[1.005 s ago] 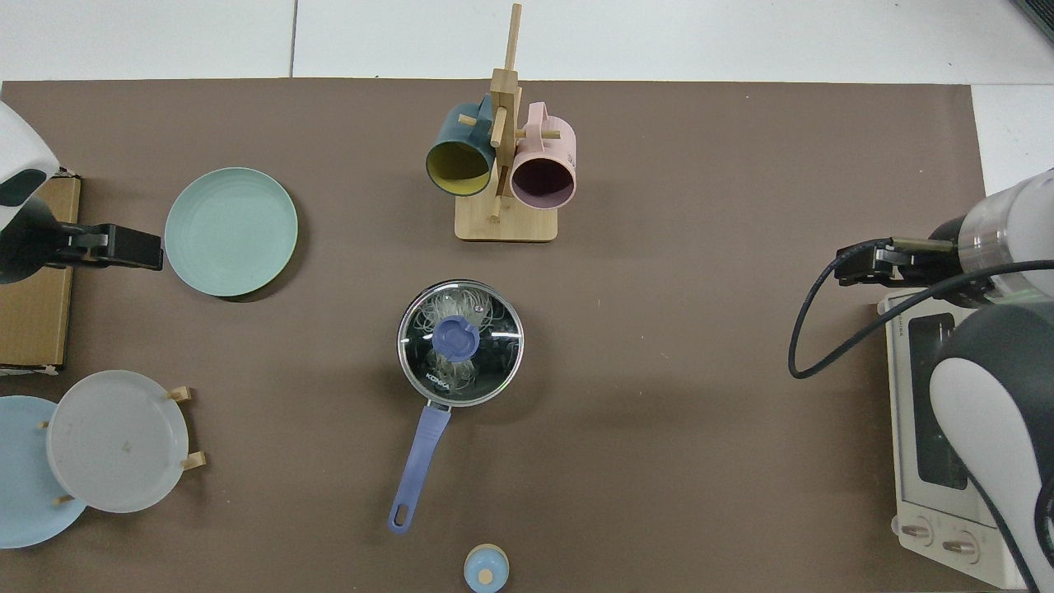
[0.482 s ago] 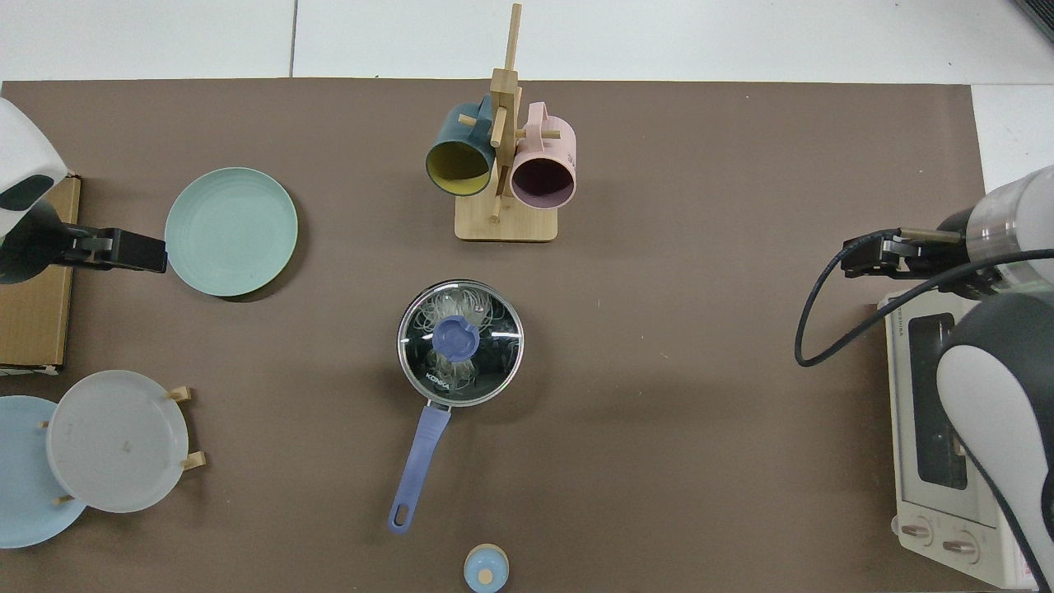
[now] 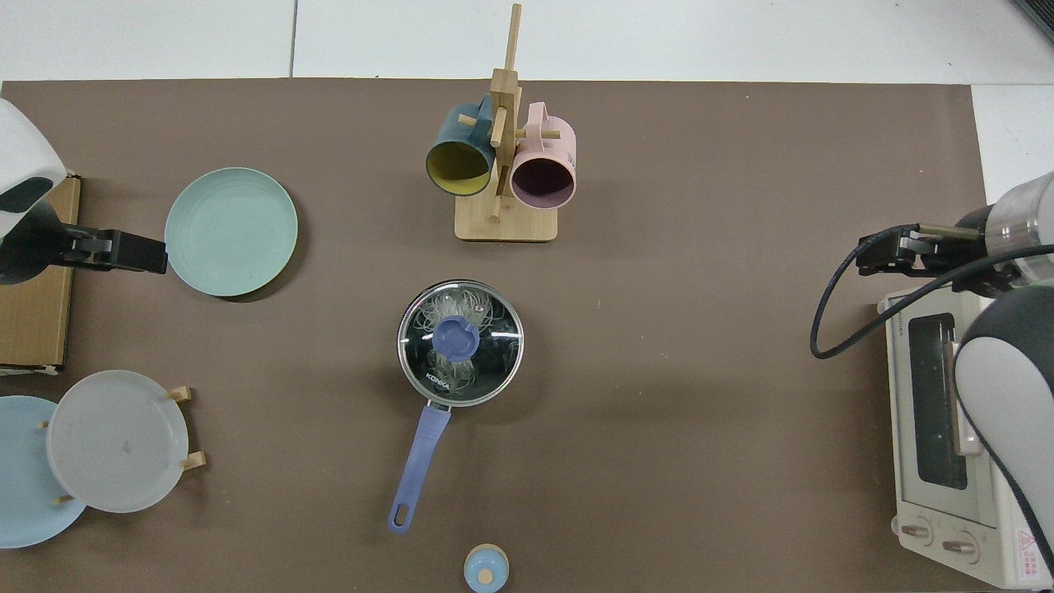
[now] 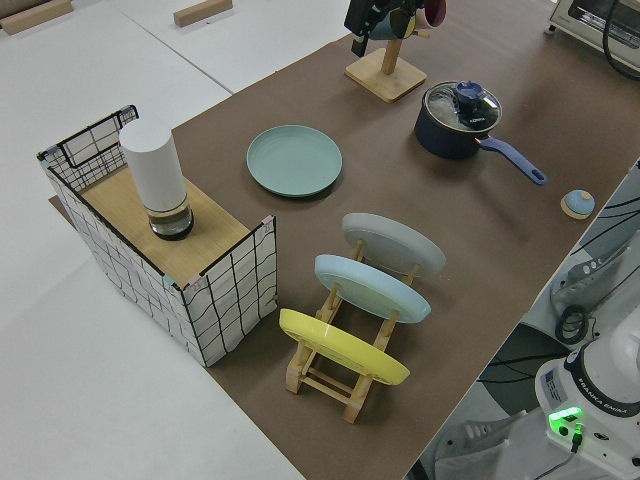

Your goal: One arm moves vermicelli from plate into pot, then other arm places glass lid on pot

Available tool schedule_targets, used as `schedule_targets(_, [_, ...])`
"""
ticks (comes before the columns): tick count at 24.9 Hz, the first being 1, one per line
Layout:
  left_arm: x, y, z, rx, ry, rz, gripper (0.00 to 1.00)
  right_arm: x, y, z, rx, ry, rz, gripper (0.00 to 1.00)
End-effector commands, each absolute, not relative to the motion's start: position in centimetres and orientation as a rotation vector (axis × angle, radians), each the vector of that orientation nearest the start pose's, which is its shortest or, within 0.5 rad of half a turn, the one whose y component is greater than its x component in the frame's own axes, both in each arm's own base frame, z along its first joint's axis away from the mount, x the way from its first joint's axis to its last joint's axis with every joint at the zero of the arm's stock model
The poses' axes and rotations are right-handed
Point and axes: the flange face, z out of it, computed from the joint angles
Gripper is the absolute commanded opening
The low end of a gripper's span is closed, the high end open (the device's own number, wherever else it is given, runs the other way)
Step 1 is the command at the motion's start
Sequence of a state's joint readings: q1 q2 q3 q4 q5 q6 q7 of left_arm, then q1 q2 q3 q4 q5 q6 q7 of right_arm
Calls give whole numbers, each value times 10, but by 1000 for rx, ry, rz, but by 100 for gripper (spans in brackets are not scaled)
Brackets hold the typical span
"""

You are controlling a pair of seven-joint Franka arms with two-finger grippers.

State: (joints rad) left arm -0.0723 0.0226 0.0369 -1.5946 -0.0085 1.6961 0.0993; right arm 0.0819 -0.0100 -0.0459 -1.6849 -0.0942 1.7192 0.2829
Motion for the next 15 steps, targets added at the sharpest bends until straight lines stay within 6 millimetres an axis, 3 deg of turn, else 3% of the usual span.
schedule_targets(1, [567,-23,617,-3165,234,-124,100,565,8,591,-3195,329,-85,99])
schedule_targets(15, [566,-23,616,-3166,234,-114,100,562,14,591,-3198,313,-69,99])
